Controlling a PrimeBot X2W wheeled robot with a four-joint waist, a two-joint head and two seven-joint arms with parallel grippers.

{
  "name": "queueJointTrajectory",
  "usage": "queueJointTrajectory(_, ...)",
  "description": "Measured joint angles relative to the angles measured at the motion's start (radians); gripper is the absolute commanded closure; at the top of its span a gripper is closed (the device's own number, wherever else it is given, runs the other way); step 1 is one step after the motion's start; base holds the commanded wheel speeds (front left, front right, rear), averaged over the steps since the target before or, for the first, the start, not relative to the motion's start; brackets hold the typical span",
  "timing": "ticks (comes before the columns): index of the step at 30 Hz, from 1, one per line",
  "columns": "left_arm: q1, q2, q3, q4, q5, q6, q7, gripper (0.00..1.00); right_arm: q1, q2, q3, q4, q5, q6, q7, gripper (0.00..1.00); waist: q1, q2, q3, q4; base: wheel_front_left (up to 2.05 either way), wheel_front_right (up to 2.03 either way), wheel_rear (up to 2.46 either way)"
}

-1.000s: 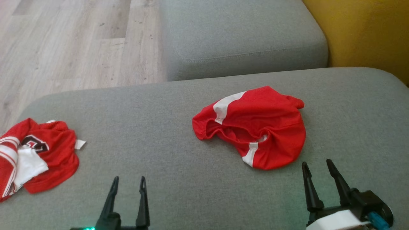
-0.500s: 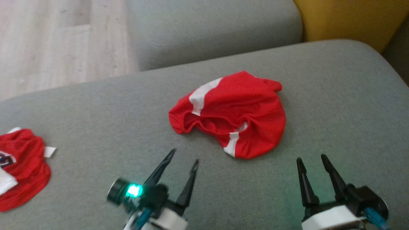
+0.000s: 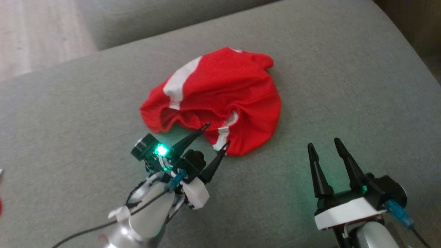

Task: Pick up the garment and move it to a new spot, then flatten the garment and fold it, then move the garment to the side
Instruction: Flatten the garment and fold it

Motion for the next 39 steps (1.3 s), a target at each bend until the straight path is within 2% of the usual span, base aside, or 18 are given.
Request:
queueJointTrajectory(10, -0.112, 0.003, -0.028, 0.179, -0.002, 0.0, 0.0, 0.0, -0.024, 0.0, 0.011, 0.001, 0.015, 0.0, 0.0, 0.0, -0.0001, 0.0, 0.069, -0.093, 0.0, 0.0, 0.0)
queueJointTrajectory(11, -0.112, 0.004, -0.033, 0.184, -0.003, 0.0, 0.0, 0.06, -0.028, 0.0, 0.01, 0.001, 0.015, 0.0, 0.0, 0.0, -0.0001, 0.0, 0.07, -0.097, 0.0, 0.0, 0.0)
queueJointTrajectory(12, -0.111, 0.004, -0.036, 0.187, -0.009, 0.0, 0.0, 0.35, -0.03, 0.0, 0.009, 0.001, 0.015, 0.0, 0.0, 0.0, -0.0001, 0.0, 0.069, -0.1, 0.0, 0.0, 0.0)
queueJointTrajectory(13, -0.111, 0.004, -0.038, 0.189, -0.016, 0.0, 0.0, 0.71, -0.03, 0.0, 0.009, 0.002, 0.015, 0.0, 0.0, 0.0, -0.0001, 0.0, 0.066, -0.102, 0.0, 0.0, 0.0)
queueJointTrajectory(14, -0.111, 0.004, -0.04, 0.191, -0.023, 0.0, 0.0, 1.0, -0.03, 0.0, 0.007, 0.004, 0.015, 0.0, 0.0, 0.0, -0.0003, 0.0, 0.063, -0.102, 0.0, 0.0, 0.0)
queueJointTrajectory(21, -0.107, 0.006, -0.099, 0.17, -0.043, -0.001, 0.0, 1.0, -0.029, 0.0, 0.007, 0.013, 0.016, 0.0, 0.0, 0.0, -0.0003, 0.0, 0.032, -0.102, 0.0, 0.0, 0.0)
queueJointTrajectory(30, -0.165, -0.004, -0.152, -0.044, -0.172, -0.009, 0.0, 1.0, -0.014, 0.0, 0.023, 0.025, 0.019, 0.0, 0.0, 0.0, -0.0004, 0.0, -0.024, -0.105, 0.0, 0.0, 0.0)
queueJointTrajectory(35, -0.335, 0.008, -0.064, -0.18, -0.241, -0.009, 0.0, 1.0, 0.013, 0.0, 0.029, 0.031, 0.023, 0.0, 0.0, 0.0, -0.0004, 0.0, -0.068, -0.107, 0.0, 0.0, 0.0)
queueJointTrajectory(36, -0.387, 0.027, -0.027, -0.244, -0.236, -0.007, -0.001, 1.0, 0.02, 0.0, 0.029, 0.033, 0.023, 0.0, 0.0, 0.0, -0.0004, 0.0, -0.086, -0.106, 0.0, 0.0, 0.0)
queueJointTrajectory(39, -0.402, 0.064, 0.014, -0.298, -0.242, -0.007, -0.002, 1.0, 0.029, 0.0, 0.026, 0.034, 0.023, 0.0, 0.0, 0.0, -0.0006, 0.0, -0.109, -0.098, 0.0, 0.0, 0.0)
